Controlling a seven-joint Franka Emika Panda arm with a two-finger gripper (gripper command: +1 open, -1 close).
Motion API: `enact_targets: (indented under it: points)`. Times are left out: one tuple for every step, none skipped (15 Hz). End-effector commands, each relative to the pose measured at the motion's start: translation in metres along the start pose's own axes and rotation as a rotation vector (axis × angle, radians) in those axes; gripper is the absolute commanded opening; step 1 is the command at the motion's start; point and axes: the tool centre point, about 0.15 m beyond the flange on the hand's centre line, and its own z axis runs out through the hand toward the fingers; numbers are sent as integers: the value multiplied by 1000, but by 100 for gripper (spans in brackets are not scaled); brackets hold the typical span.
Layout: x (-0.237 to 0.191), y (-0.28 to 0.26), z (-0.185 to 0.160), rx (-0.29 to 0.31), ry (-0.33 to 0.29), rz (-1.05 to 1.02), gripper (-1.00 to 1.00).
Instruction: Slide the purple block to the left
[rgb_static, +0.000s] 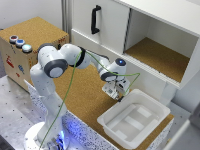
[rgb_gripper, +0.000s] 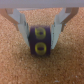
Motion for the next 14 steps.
enact_targets:
  points:
    - [19,-12,-34,-98,9,10,100]
    - [22,-10,-46,-101,26,15,100]
    - [24,-8,-58,-98,36,17,100]
    - [26,-5,-66,-111,44,12,100]
    - [27,-2,-73,-118,52,3,100]
    - [28,2,-80,-135,58,-15,100]
    - [28,7,-85,-164,68,-35,100]
    - [28,14,-90,-198,81,-62,100]
    - [27,20,-94,-215,78,-83,100]
    - [26,27,-97,-224,83,-89,-100]
    - [23,33,-96,-231,69,-113,-100]
    - [20,38,-93,-227,56,-111,-100]
    - [16,42,-87,-235,40,-119,-100]
    - [14,44,-81,-219,22,-115,-100]
